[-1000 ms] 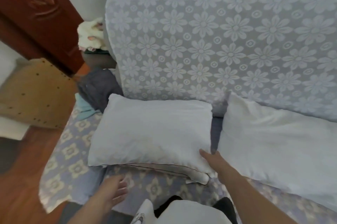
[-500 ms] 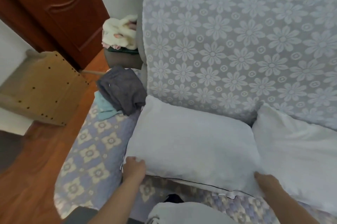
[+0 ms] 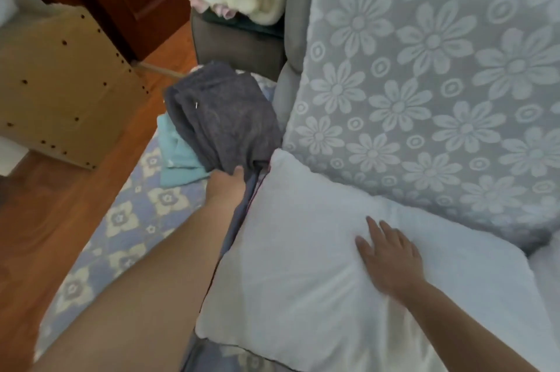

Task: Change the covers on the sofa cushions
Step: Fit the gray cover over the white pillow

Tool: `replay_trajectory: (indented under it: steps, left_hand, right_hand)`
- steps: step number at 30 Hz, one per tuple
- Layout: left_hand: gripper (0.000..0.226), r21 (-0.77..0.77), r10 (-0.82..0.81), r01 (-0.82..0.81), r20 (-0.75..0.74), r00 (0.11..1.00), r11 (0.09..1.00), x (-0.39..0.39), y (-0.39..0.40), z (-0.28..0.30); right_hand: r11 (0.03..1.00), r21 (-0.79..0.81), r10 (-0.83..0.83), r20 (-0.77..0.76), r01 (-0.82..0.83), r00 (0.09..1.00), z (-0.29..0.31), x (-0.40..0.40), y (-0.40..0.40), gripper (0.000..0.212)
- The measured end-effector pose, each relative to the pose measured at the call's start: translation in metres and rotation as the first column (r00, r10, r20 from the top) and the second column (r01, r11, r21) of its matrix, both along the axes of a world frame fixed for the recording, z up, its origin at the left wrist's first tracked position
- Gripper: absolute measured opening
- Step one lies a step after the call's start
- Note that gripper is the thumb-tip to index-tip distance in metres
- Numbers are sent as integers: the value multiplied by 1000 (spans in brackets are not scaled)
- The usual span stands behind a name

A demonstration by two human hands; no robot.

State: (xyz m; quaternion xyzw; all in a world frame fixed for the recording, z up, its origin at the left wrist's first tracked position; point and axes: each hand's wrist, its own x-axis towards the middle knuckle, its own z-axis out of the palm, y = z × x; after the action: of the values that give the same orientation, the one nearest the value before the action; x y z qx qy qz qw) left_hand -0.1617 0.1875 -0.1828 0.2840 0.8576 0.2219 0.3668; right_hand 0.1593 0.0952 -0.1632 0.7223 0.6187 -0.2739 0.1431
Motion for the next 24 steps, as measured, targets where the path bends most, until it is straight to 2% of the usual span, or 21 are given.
replay_trajectory:
  steps: [2, 4, 7, 8, 10, 12, 13, 15, 17, 18, 19, 20, 21, 22, 23, 24]
  left_hand:
    - [55, -53, -7, 8, 24, 1000, 999, -10, 9, -18]
    - [44, -26, -13, 14, 17, 1000, 1000, -14, 8, -14]
    - [31, 2, -44, 45, -157, 987, 999, -13, 6, 27]
    - [28, 66, -47, 60, -185, 982, 996, -9, 10, 55]
    - [29, 288, -91, 112, -87, 992, 951, 3, 19, 119]
    - [29, 458, -218, 200, -15, 976, 866, 20, 19, 182]
    - [29, 520, -315, 290, -42, 948, 804, 30, 12, 218]
    - [31, 607, -516, 531, -222, 827, 591, 56, -17, 291]
    - [32, 609, -630, 699, -385, 674, 375, 88, -63, 349]
    - [31, 611, -674, 737, -417, 609, 288, 100, -84, 363]
    - [29, 605, -729, 769, -429, 534, 207, 120, -113, 374]
    - [26, 585, -774, 802, -447, 448, 126, 132, -129, 372]
    - [24, 537, -826, 843, -465, 318, 23, 173, -172, 374]
    - [21, 474, -829, 878, -517, 214, -69, 185, -186, 358]
    - [19, 381, -844, 918, -523, 119, -107, 221, -223, 344]
    - [18, 284, -835, 952, -547, 66, -111, 239, -240, 324]
  right_hand:
    - [1000, 16, 5, 25, -6, 1000, -13, 3, -1, 62]
    - [999, 45, -10, -2, 10, 1000, -8, 12, 2, 61]
    - [996, 71, -53, -49, 56, 997, 19, 23, 4, 61]
    - [996, 50, -67, -61, 70, 996, 37, 25, 4, 62]
    - [998, -8, -68, -127, 68, 990, 78, 28, 1, 63]
    - [988, -50, -154, -284, 146, 946, 113, 25, -8, 64]
    - [973, -60, -228, -387, 223, 893, 135, 23, -12, 61]
    - [907, -77, -369, -618, 414, 694, 190, 24, -23, 46]
    - [807, -172, -427, -830, 564, 358, 250, 33, -41, 29]
    - [791, -274, -412, -899, 548, 145, 273, 35, -45, 30]
    - [785, -387, -423, -906, 484, -39, 299, 43, -59, 36]
    - [795, -458, -434, -888, 397, -155, 312, 40, -57, 41]
    - [809, -466, -435, -885, 358, -167, 332, 65, -89, 42]
    - [840, -436, -427, -898, 323, -103, 331, 61, -87, 40]
    - [849, -404, -438, -899, 340, 24, 326, 80, -113, 34]
    - [834, -357, -452, -879, 420, 151, 313, 84, -120, 28]
